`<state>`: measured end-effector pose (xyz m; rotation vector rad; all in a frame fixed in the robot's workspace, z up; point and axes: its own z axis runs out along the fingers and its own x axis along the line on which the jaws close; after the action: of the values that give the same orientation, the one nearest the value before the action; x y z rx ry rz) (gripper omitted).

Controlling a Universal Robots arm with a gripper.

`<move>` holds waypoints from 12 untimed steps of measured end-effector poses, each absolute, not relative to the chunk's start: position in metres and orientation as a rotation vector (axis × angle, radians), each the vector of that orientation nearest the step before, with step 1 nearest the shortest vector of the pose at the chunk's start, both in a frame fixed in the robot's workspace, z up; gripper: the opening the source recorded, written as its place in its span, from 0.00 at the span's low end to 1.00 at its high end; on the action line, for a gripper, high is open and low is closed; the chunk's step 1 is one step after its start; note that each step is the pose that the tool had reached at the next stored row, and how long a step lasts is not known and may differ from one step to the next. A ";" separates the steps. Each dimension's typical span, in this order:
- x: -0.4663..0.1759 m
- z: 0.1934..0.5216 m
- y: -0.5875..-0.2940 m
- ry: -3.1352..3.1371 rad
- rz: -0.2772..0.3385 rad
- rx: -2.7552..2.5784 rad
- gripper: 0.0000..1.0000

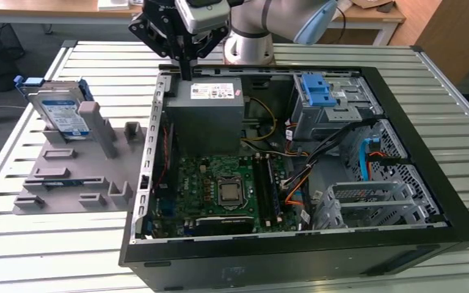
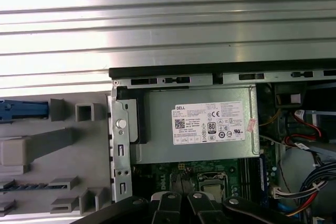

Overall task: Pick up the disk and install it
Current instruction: 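Reach for the disk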

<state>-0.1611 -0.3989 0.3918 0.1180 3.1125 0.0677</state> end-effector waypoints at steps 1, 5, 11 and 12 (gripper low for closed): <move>-0.161 0.392 -0.399 3.113 0.068 0.118 0.11; -0.162 0.392 -0.399 3.112 0.068 0.118 0.11; -0.163 0.392 -0.399 3.112 0.068 0.118 0.11; -0.164 0.392 -0.399 3.112 0.068 0.118 0.11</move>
<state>-0.1638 -0.3989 0.3915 0.1181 3.1125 0.0677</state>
